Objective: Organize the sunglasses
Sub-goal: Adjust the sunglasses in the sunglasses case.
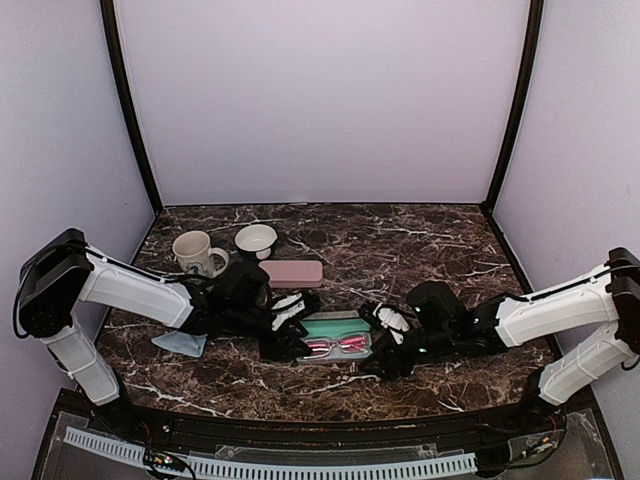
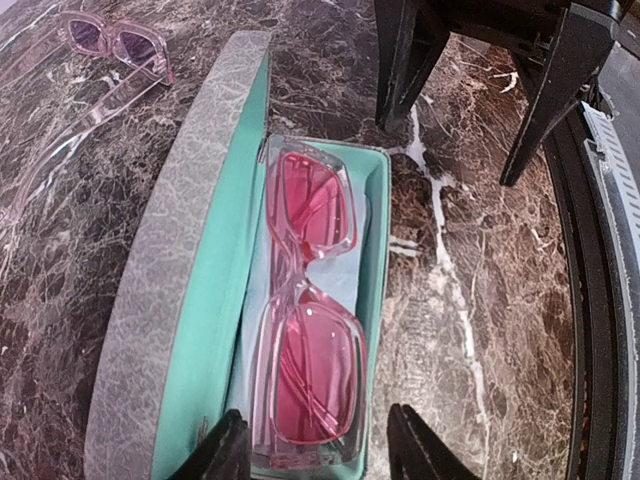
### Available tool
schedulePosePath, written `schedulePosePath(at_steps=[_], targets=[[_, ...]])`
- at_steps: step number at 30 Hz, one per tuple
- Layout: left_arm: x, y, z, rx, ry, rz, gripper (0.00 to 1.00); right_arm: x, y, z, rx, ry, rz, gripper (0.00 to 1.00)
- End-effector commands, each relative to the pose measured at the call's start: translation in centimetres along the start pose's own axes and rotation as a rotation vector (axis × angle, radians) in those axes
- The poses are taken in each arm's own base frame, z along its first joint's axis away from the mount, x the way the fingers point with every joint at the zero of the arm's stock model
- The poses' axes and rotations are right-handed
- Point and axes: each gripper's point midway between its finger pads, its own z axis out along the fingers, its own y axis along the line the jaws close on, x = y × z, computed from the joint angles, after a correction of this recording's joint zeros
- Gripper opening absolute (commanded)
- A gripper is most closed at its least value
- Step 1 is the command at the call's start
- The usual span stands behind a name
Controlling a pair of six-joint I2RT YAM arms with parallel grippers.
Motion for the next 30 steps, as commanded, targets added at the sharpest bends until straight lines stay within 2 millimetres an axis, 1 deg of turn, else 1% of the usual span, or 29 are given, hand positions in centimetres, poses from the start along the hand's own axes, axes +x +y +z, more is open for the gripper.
schedulePosePath(at_steps=[1,3,6,12,15,20,30], targets=[[-0.2,0.2,-1.1,-0.034,-0.019,-0.005,0.5,-1.3,0.5,-0.2,-0.01,-0.06,0.004,0.63],[0.0,0.3,-1.2,-0.043,-0.019,-0.008,0.51,-1.5,0.1,-0.2,0.013,-0.071,0.02,0.63],[0.0,0.3,-1.6,-0.059,-0.031,-0.016,0.52,-1.3,-0.8,0.0,0.058,-0.068,0.058,0.63],[0.1,0.6,-2.7,-0.118,-0.079,-0.024,0.56,-1.5,-1.9,0.6,0.1,-0.105,0.159,0.66],[0.2,0.8,-3.2,-0.145,-0.099,-0.015,0.57,-1.4,-2.3,0.9,0.115,-0.105,0.181,0.66],[0.3,0.9,-3.5,-0.165,-0.111,-0.015,0.57,-1.3,-2.1,1.4,0.102,-0.099,0.189,0.65],[0.7,0.8,-2.6,-0.148,-0.113,-0.03,0.56,-1.3,-1.4,1.9,0.075,-0.097,0.174,0.63]])
